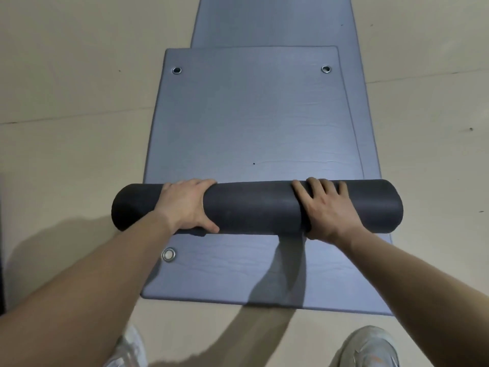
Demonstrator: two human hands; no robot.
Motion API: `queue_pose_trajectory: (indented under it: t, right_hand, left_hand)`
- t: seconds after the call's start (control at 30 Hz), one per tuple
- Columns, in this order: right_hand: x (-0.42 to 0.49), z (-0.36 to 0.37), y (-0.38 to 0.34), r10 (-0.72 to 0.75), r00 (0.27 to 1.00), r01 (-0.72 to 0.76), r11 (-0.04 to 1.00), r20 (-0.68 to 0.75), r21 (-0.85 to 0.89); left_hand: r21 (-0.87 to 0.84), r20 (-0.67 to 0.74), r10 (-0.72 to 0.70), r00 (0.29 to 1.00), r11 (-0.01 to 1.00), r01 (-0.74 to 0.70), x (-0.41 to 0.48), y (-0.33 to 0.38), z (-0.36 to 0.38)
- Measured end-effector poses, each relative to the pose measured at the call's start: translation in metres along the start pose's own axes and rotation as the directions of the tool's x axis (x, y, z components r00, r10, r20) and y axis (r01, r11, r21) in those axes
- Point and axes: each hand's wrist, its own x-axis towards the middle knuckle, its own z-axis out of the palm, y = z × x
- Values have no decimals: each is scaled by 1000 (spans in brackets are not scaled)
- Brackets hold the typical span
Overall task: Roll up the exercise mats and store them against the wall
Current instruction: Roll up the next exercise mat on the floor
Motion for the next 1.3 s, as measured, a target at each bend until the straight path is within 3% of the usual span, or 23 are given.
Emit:
queue_pose_trajectory:
  t: [0.17, 0.23, 0.3, 0.4, 0.47, 0.53, 0.67, 0.73, 0.8, 0.87, 0.97, 1.07, 1.3]
  right_hand:
    - [-33, -21, -15, -118, 980, 106, 991, 159, 81]
    - [-49, -22, -23, -163, 933, 102, 975, 321, 197]
    - [-56, -21, -30, -184, 884, 62, 958, 429, 281]
    - [-70, -5, -30, -81, 953, -12, 952, 291, 304]
    - [-92, 16, -43, -1, 996, -16, 981, 89, 194]
    - [-107, 33, -59, 42, 999, -43, 992, 13, 117]
    - [-55, 9, -37, 15, 997, -30, 979, 77, 201]
    - [-29, -15, -18, -11, 990, -24, 970, 143, 241]
    - [-25, -16, -14, 21, 997, -40, 963, 73, 268]
    - [-35, -2, -21, 74, 997, -72, 975, -1, 212]
    - [-32, 20, -23, 97, 994, -92, 990, -51, 104]
    - [-8, 4, -7, 64, 995, -56, 993, -77, 106]
    - [-52, -20, -24, -46, 980, 10, 983, 191, 184]
  left_hand:
    - [65, 152, -98, 984, 994, 89, -57, 9, 18]
    - [219, 123, -98, 988, 973, 69, -95, 22, 42]
    - [265, 73, -44, 996, 964, 24, -118, 31, 59]
    - [131, 111, 10, 994, 991, -24, -98, 25, 46]
    - [34, 203, 27, 979, 999, -35, -70, 16, 24]
    - [-22, 290, 27, 957, 1000, -21, -49, 16, 6]
    - [10, 33, -128, 991, 992, 128, -68, 19, 19]
    - [169, 55, -139, 989, 977, 128, -85, 22, 39]
    - [219, 24, -139, 990, 967, 131, -74, 20, 49]
    - [146, -58, -137, 989, 979, 144, -48, 15, 45]
    - [117, -99, -41, 994, 992, 52, -18, 6, 26]
    - [135, -87, 41, 995, 990, -29, -2, -4, 3]
    - [102, 227, 11, 974, 994, -35, -44, 7, -1]
